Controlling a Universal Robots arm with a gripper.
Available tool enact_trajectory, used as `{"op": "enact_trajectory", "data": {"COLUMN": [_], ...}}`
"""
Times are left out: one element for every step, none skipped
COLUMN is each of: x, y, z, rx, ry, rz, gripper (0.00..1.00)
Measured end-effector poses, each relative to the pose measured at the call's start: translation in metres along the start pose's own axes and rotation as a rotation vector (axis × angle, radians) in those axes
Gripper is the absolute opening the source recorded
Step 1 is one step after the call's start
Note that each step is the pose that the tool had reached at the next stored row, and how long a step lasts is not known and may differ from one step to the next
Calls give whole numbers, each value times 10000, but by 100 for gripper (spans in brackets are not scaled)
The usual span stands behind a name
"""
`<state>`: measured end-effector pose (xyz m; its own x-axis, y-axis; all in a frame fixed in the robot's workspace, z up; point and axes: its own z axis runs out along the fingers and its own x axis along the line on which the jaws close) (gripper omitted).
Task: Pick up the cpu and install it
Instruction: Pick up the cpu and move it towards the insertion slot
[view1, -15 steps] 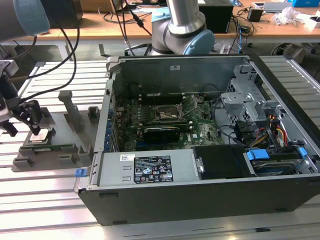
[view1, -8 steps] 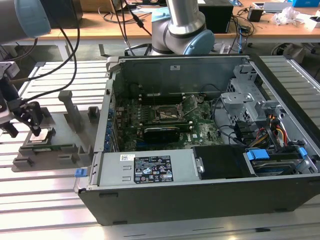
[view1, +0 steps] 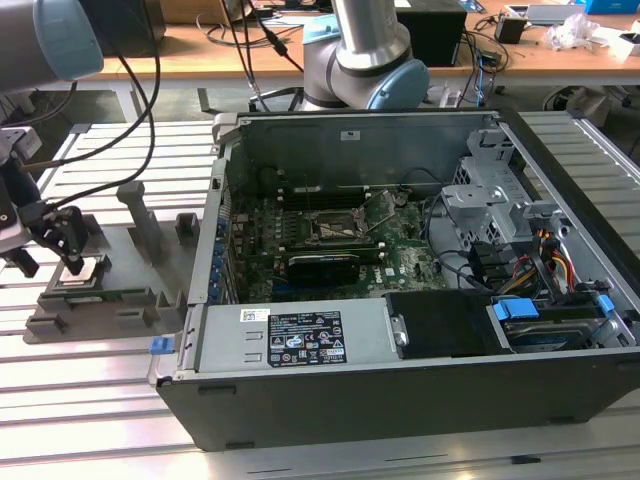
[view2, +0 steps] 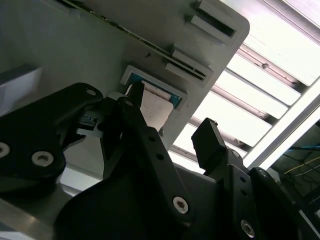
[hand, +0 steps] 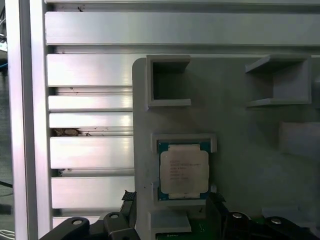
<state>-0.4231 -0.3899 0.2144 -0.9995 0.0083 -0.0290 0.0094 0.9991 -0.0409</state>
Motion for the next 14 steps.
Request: {"op": "enact_trajectory", "data": {"x": [-8,-17,-32,-41,-53,-65,-73,-81,-95,-118,-143,-158,-171,-172], "y": [5,11,29,46,67,82,91,100,116,140,157,167,176,177], "z": [2,3,6,11,23,32,37,42,55,73,82,90,102,112], "rx": [0,-1,-3,-5,-9,-12,-13,-14,-15,-19,-21,-24,-28,-29], "ry": [-1,-2,-4,-7,-13,-17,-19,-20,-21,-26,-8,54,139,148], "rz": [-9,-32,-112,-175,-309,-400,-439,-477,-539,-638,-717,-760,-798,-812], "gripper": [66,66,66,66,66,66,66,66,66,66,66,66,66,66]}}
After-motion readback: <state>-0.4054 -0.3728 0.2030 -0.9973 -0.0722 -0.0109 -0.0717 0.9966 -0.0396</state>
